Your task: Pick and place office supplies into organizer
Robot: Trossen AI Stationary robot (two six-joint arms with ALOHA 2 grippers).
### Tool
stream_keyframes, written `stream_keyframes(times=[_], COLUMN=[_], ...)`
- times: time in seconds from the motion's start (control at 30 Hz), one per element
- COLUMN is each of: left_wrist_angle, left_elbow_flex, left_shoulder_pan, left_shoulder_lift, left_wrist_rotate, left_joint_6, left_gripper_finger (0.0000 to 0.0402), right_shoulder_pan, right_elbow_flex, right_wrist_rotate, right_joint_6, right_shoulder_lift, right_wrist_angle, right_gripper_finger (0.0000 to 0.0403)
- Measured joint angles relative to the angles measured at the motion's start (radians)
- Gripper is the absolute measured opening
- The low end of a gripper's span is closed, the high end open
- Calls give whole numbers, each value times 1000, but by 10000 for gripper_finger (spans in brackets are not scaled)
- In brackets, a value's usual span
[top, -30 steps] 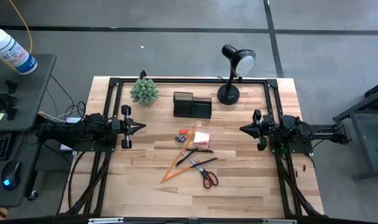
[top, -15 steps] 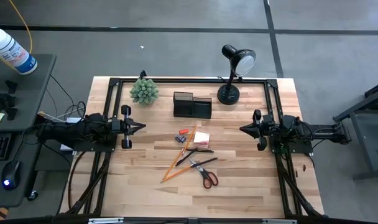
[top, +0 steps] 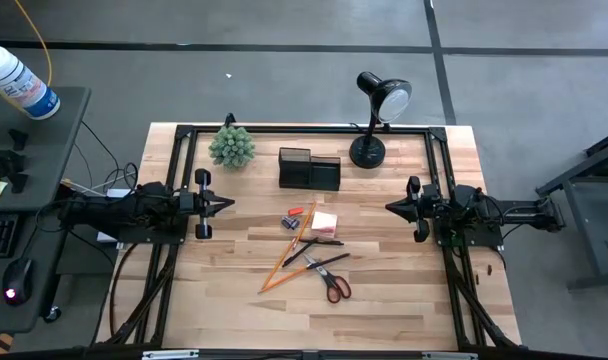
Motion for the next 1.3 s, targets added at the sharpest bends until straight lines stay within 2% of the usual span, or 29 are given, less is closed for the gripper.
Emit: stream_keyframes(times=[0.93, 1.03, 1.17, 1.23, 1.3], left_wrist_angle=[-19, 47, 182, 245, 292], left_elbow_flex=[0, 0, 0, 0, 0], left_shoulder_pan=[0, 0, 0, 0, 0], left_shoulder_lift=[0, 0, 0, 0, 0], left_wrist_rotate=[-34, -89, -171, -180, -176], left_joint_6=[-13, -55, -114, -116, -115], left_gripper_finger=[1, 1, 1, 1, 1], right_shoulder_pan=[0, 0, 0, -1, -2], right_elbow_flex=[-3, -5, -3, -3, -1], right_wrist_rotate=[38, 37, 59, 126, 211], right_joint_6=[0, 45, 99, 132, 236], right_shoulder_lift=[0, 0, 0, 0, 0], right_wrist_angle=[34, 113, 324, 421, 499], right_gripper_finger=[0, 0, 0, 0, 0])
